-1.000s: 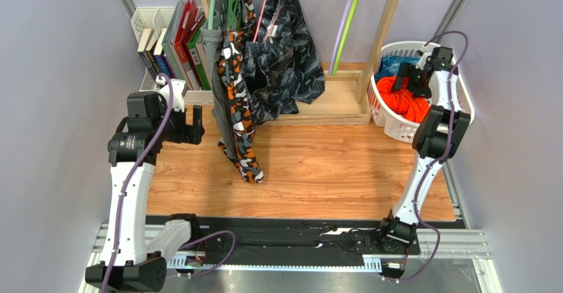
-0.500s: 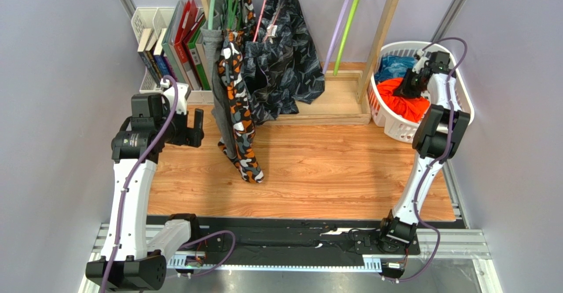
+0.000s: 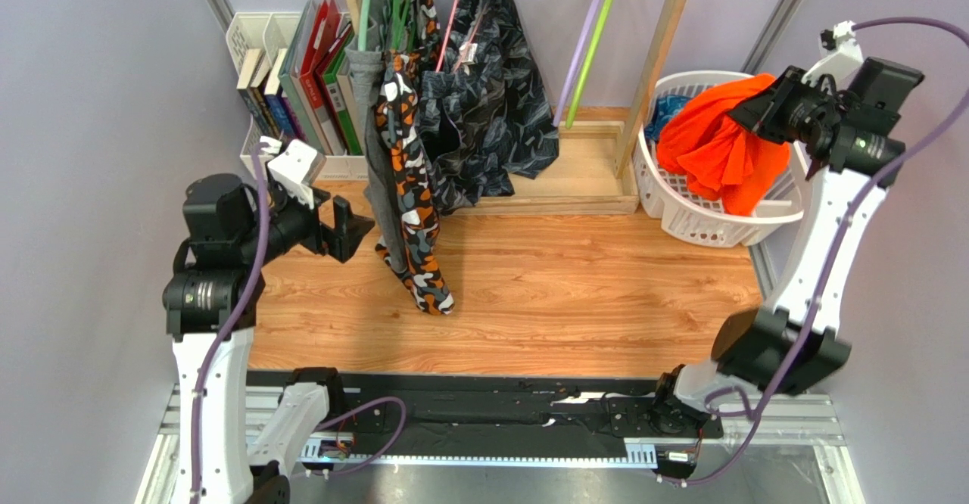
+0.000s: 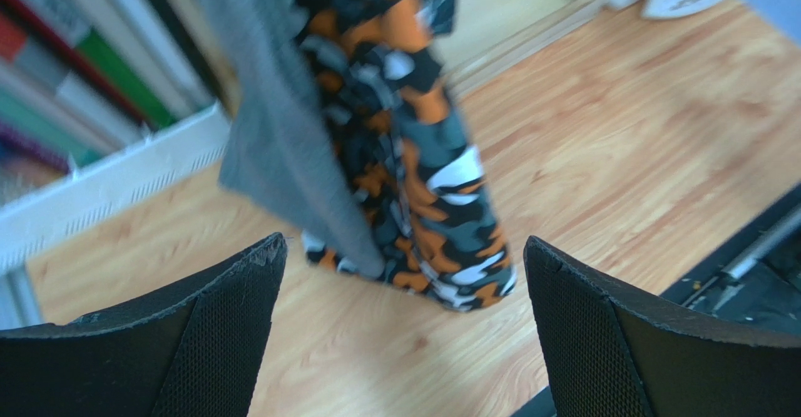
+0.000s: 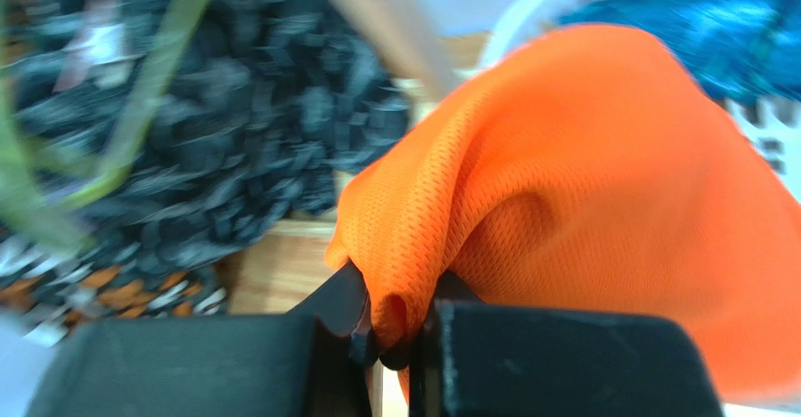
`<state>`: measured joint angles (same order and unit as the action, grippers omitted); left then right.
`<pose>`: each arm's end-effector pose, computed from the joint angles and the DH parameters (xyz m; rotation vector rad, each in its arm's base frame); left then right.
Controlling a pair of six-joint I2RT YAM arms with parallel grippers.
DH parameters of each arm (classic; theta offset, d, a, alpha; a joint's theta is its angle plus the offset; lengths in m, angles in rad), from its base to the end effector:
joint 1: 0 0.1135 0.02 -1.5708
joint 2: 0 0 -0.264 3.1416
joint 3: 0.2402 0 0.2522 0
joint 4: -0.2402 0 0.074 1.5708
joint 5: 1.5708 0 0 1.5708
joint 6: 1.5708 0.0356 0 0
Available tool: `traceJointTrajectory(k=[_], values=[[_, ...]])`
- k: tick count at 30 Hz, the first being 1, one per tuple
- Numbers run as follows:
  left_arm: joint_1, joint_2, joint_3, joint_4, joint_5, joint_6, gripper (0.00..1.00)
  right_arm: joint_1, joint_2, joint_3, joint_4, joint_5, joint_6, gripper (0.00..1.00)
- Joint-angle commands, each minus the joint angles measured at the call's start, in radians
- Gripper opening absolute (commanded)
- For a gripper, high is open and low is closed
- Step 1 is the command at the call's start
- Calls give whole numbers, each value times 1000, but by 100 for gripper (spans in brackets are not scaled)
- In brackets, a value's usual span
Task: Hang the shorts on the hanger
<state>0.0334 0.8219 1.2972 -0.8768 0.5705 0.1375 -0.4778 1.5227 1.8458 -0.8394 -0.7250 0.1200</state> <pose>0.1269 -0.0150 0.4317 0.4661 1.8743 -0.4469 0.2844 -0.1207 0.4622 0.1618 1.9795 0.5229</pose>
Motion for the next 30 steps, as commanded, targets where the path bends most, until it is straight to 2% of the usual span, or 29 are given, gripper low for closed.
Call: traceJointTrajectory(k=[1, 8, 11, 12, 15, 16, 17, 18, 20, 21, 22, 25, 26, 27, 30], values=[[5, -58, 22, 128, 282, 4, 98, 15, -183, -75, -1, -189, 115, 0], [0, -81, 14, 121, 495, -16, 96, 74, -398, -163, 89, -298, 305, 0], [-24, -84, 2, 84, 490, 26, 96, 148, -467, -299, 125, -300, 329, 0], [-30, -81, 1, 64, 480, 86, 96, 175, -493, -347, 137, -291, 326, 0], [-148, -50, 11, -48, 396, 242, 96, 321, -506, -497, 125, -231, 253, 0], [-212, -35, 8, -72, 370, 272, 96, 378, -498, -529, 103, -202, 154, 0], [-243, -27, -2, -105, 320, 298, 97, 383, -489, -566, 76, -150, 101, 5], [-269, -23, -10, -116, 299, 333, 97, 374, -475, -618, -5, -105, 40, 28], [-338, -12, -42, -140, 263, 364, 99, 346, -405, -660, -88, 32, -140, 39], [-364, -10, -55, -145, 250, 394, 99, 320, -372, -687, -154, 41, -195, 46], [-387, -7, -79, -149, 224, 407, 99, 264, -322, -689, -183, 47, -233, 48], [-461, 0, -110, -151, 203, 451, 99, 228, -268, -668, -257, 64, -327, 55], [-474, 5, -131, -143, 209, 456, 99, 229, -272, -663, -253, 56, -345, 65], [-486, 9, -142, -137, 215, 464, 99, 232, -283, -665, -242, 59, -379, 81], [-491, 28, -180, -76, 226, 443, 99, 312, -364, -686, -204, 78, -495, 82]])
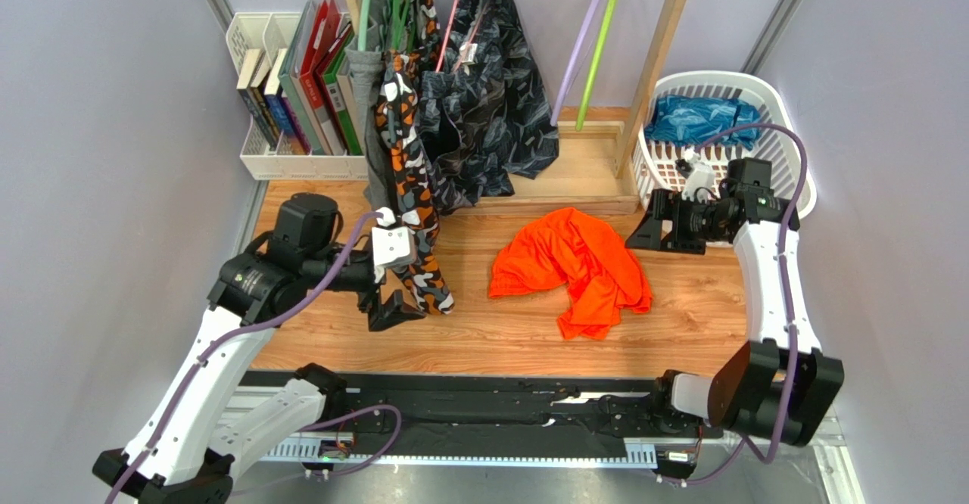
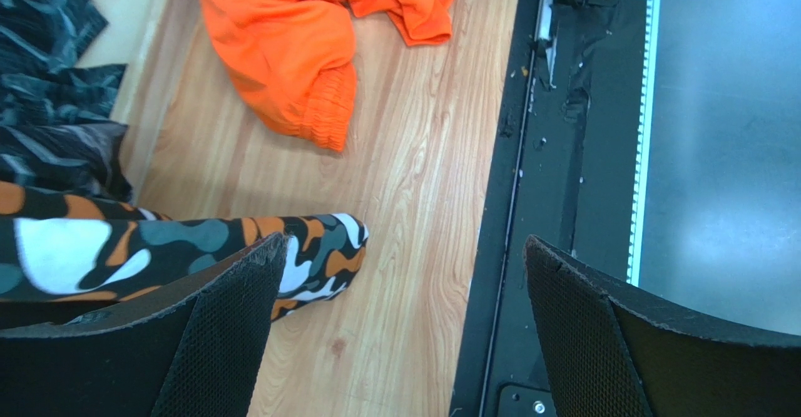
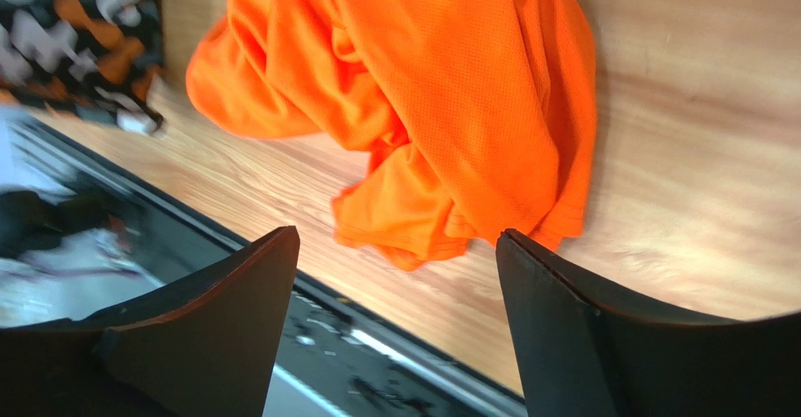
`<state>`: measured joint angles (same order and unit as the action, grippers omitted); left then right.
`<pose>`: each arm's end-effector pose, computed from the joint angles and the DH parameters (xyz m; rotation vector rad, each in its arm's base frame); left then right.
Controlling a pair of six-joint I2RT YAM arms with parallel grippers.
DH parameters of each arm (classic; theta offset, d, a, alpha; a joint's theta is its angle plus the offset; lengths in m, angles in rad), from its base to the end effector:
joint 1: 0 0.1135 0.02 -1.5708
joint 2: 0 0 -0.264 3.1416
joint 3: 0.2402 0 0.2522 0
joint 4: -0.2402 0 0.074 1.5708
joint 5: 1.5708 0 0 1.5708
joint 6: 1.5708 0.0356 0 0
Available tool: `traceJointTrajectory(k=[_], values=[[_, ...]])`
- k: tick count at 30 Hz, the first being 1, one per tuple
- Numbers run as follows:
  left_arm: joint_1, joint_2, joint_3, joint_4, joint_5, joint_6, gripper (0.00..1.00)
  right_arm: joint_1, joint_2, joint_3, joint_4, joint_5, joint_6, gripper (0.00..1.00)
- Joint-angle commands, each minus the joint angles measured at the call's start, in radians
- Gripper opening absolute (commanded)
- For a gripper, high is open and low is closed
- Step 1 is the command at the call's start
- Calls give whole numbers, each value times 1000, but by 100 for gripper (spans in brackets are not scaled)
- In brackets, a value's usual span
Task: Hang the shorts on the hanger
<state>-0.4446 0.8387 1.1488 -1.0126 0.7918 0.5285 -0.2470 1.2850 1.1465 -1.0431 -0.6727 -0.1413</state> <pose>0.1101 -0.0805 0.3778 1.3513 1.6780 -0.8422 0.2334 -0.0360 0.2982 -0.0405 2.5383 0.7726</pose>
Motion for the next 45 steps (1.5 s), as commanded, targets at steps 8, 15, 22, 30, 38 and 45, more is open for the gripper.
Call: traceJointTrajectory(k=[8, 15, 22, 30, 38, 45], values=[[-13, -23, -95, 288, -19, -201, 99, 519, -283, -168, 206, 192, -362, 83], [-11, -68, -104, 299, -86, -272, 99, 972, -87, -226, 543, 426, -435, 86], [-11, -151, -106, 204, -163, -263, 99, 1111, 267, -180, 778, 657, -500, 86], [-11, -236, -101, 75, -154, -200, 99, 1120, 430, -41, 570, 704, -431, 7], [-13, -221, -43, 35, -7, -61, 95, 962, 205, 435, 103, 152, -135, 0], [-14, -129, -12, 69, 40, 71, 95, 769, 88, 411, -55, -286, -31, 0]])
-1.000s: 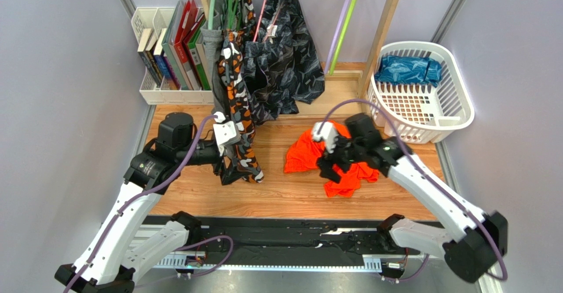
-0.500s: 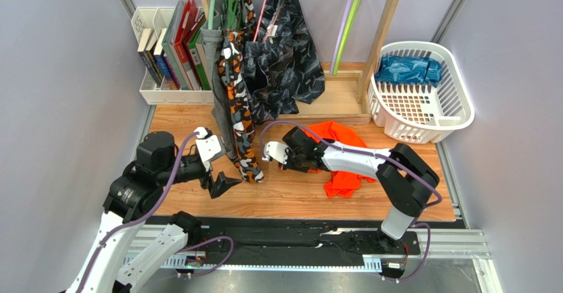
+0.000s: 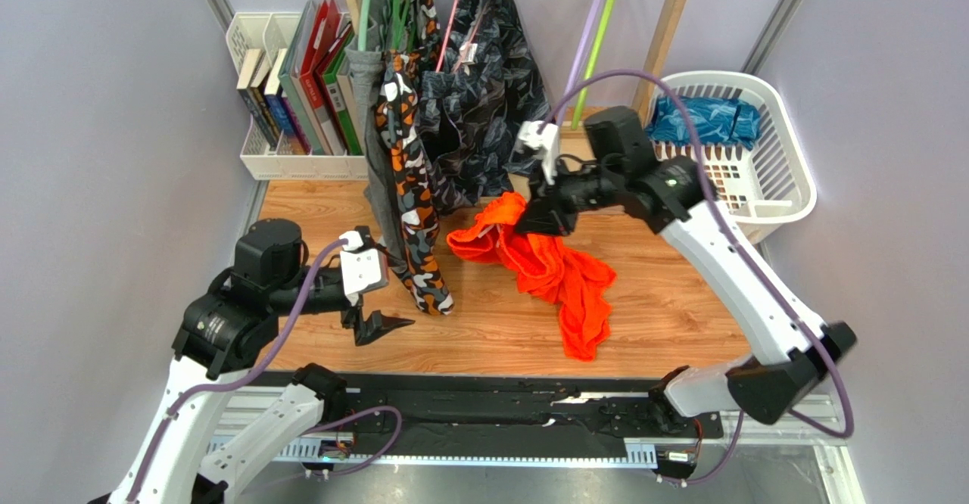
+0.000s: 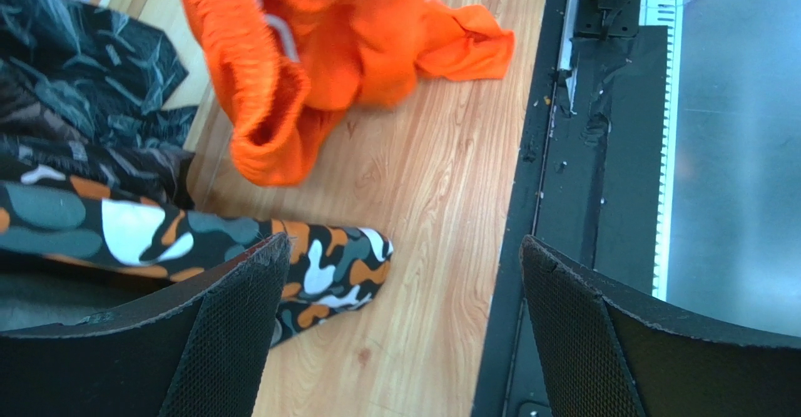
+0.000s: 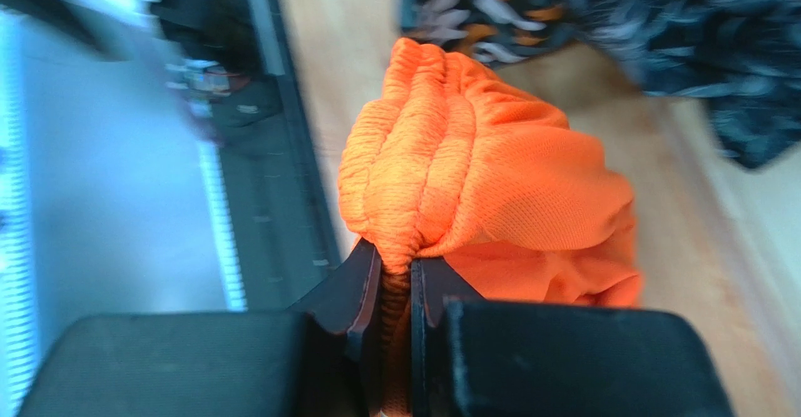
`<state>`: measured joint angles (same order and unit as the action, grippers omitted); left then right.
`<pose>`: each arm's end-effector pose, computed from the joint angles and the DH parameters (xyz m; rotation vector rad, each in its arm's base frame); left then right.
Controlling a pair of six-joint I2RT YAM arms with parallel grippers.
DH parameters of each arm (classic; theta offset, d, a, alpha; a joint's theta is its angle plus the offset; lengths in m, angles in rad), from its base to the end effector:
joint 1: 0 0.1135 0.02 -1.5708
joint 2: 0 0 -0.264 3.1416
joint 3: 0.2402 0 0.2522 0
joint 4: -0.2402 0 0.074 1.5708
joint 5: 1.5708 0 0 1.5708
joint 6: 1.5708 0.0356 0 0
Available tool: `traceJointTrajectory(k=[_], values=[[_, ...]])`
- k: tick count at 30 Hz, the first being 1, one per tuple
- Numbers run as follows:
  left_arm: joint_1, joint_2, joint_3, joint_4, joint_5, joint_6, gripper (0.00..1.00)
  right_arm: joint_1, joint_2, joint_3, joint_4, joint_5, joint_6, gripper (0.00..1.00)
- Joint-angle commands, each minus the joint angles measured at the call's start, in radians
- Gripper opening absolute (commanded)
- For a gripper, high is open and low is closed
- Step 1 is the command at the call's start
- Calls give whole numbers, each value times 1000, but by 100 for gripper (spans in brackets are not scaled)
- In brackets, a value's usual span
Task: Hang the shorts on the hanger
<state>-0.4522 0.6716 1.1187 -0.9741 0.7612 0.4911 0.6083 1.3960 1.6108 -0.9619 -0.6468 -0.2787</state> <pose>0.0743 -0.0634 0.3876 1.3010 1.5514 -0.7673 0.2140 0.1752 0.4147 -1.2778 1.9131 0.9157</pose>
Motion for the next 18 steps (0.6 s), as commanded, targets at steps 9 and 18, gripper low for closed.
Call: traceJointTrajectory(k=[9, 18], values=[[-187, 133, -195, 308, -104, 46, 95, -263, 179, -307, -54, -197, -20, 2], [-374, 357, -271, 578, -253, -123, 91, -330, 305, -248, -35, 49, 47, 77]])
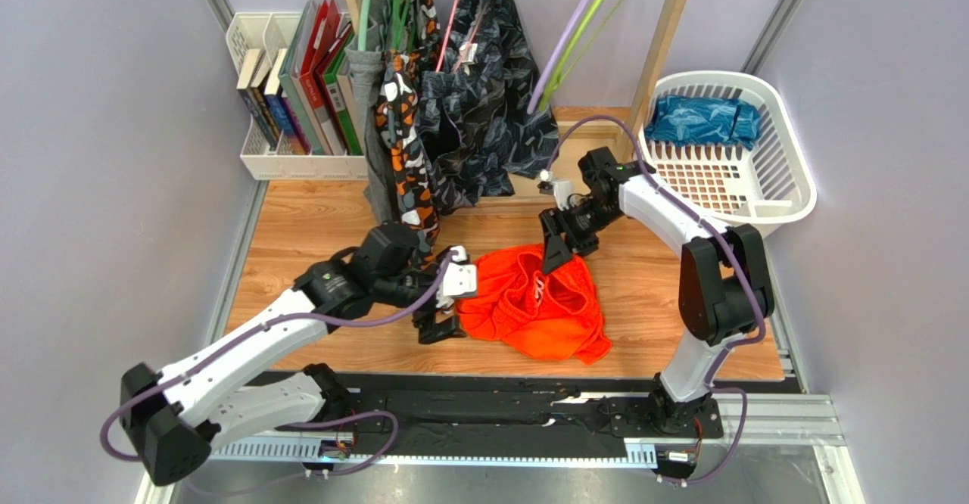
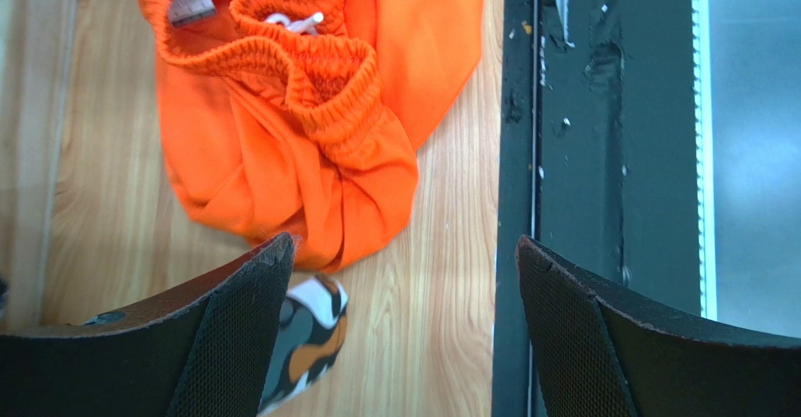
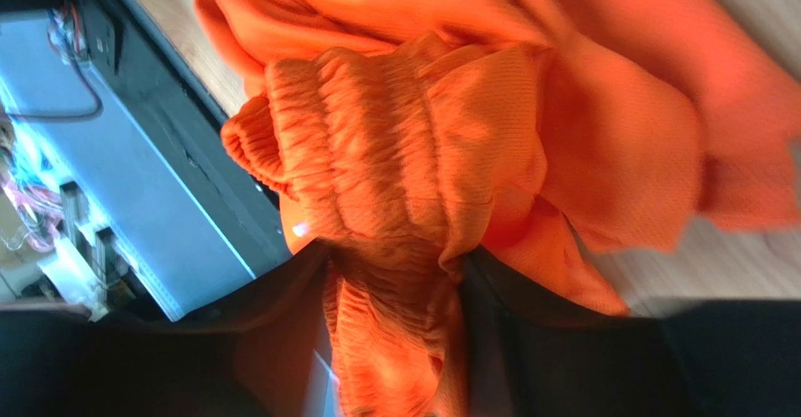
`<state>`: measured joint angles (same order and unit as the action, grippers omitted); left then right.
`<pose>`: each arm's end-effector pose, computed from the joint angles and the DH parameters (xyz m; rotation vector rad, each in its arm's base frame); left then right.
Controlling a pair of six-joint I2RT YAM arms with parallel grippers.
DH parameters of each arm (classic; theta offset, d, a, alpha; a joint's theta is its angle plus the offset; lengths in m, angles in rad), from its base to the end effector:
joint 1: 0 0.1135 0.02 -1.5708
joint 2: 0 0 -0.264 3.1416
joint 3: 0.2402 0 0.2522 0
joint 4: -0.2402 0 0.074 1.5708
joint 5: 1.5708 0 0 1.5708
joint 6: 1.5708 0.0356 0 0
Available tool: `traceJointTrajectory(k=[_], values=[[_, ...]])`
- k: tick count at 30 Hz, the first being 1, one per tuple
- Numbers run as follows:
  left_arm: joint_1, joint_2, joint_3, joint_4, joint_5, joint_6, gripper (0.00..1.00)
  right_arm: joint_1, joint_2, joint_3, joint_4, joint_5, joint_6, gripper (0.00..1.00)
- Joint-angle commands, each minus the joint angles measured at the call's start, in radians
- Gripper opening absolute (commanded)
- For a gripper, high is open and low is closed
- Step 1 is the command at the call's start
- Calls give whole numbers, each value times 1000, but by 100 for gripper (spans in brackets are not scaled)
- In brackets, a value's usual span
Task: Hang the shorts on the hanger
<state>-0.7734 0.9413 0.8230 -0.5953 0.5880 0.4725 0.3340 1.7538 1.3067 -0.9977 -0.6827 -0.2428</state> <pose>0.1245 -0.1491 0.2897 1.5661 1.6463 -0.8279 0.3022 0.1286 0.2205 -0.8793 2.7374 1.0283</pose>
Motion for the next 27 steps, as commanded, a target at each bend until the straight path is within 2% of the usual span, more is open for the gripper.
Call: traceJointTrajectory(k=[1, 5, 8, 9, 13, 15, 19, 20, 21, 22, 25, 27], values=[[-59, 121, 33, 212, -86, -133, 91, -75, -74, 49, -15, 87, 10, 79], [-72, 278, 47, 327, -100, -196, 89, -160, -250, -15, -68, 89, -32, 80], [-75, 390, 62, 409, -102, -219, 88, -181, -365, -115, -85, 95, -61, 80], [-76, 416, 80, 417, -103, -224, 88, -182, -448, -147, -84, 100, -82, 80], [-89, 534, 107, 463, -109, -221, 86, -182, -614, -303, -39, 115, -147, 81], [-98, 570, 120, 476, -116, -207, 81, -173, -681, -351, 28, 129, -174, 82], [-113, 642, 153, 445, -131, -207, 57, -112, -703, -425, 62, 214, -263, 81], [-112, 652, 165, 434, -149, -218, 46, -89, -702, -458, 70, 231, -285, 81], [-110, 657, 169, 425, -174, -231, 40, -79, -703, -477, 106, 259, -308, 81], [-101, 663, 174, 416, -172, -244, 29, -61, -702, -494, 123, 265, -322, 81], [-87, 663, 189, 401, -129, -282, 7, -24, -685, -564, 217, 304, -328, 81], [-76, 653, 196, 391, -116, -294, 0, -15, -668, -596, 298, 316, -320, 79]])
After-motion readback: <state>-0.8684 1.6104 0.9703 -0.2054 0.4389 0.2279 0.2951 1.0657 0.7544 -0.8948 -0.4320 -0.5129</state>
